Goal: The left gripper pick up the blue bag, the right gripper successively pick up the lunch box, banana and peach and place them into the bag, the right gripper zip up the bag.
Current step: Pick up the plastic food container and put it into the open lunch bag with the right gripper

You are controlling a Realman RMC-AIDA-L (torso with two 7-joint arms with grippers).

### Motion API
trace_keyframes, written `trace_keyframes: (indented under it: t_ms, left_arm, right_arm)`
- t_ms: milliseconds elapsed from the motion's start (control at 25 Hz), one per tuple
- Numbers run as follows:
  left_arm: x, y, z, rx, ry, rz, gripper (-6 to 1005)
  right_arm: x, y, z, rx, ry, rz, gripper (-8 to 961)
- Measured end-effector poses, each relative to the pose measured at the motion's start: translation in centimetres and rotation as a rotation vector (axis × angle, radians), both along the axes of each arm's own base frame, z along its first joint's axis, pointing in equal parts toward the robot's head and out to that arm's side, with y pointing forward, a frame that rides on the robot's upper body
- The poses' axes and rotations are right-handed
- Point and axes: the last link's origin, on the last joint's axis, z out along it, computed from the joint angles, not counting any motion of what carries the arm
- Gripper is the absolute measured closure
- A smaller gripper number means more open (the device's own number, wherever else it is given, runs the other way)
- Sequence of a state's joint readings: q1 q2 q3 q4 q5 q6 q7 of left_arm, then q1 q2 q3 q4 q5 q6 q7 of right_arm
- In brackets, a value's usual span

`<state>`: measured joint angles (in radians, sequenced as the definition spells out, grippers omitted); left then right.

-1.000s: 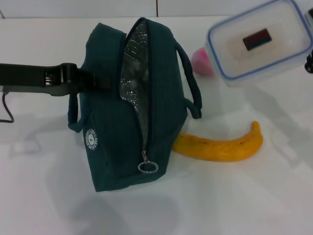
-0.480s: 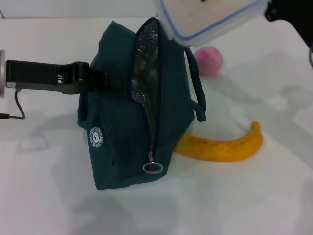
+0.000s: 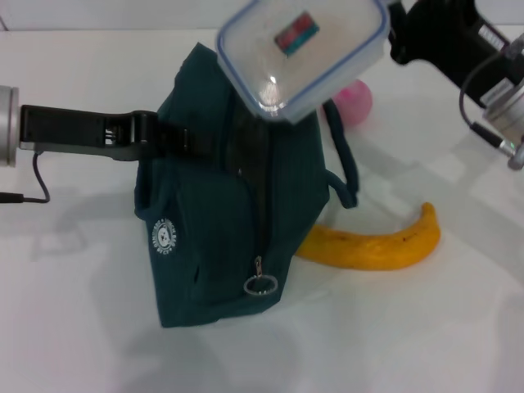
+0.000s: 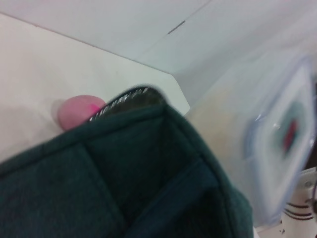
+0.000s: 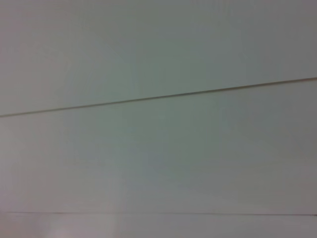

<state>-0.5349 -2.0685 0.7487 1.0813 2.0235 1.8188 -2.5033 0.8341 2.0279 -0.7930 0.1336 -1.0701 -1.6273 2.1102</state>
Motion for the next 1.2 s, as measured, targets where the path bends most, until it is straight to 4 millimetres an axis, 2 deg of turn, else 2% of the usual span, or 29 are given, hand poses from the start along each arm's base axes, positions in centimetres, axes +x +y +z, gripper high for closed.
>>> trace_keyframes:
  t_ms: [400, 960, 1200]
  left_arm:
    - [0.1, 0.2, 0.2, 0.015, 0.004, -0.011, 969]
    - [0.9, 0.4, 0.0, 0.02, -0.019, -0.054, 969]
    - [0.9, 0.4, -0.1, 0.018, -0.022, -0.052, 969]
  right_arm:
    - [0.9, 0.2, -1.4, -0.03, -0.13, -0.023, 774]
    - [-2.8, 2.2, -3.4, -0.049, -0.268, 0.067, 760]
    - [-3.4, 2.4, -3.6, -0.034, -0.257, 0.066, 755]
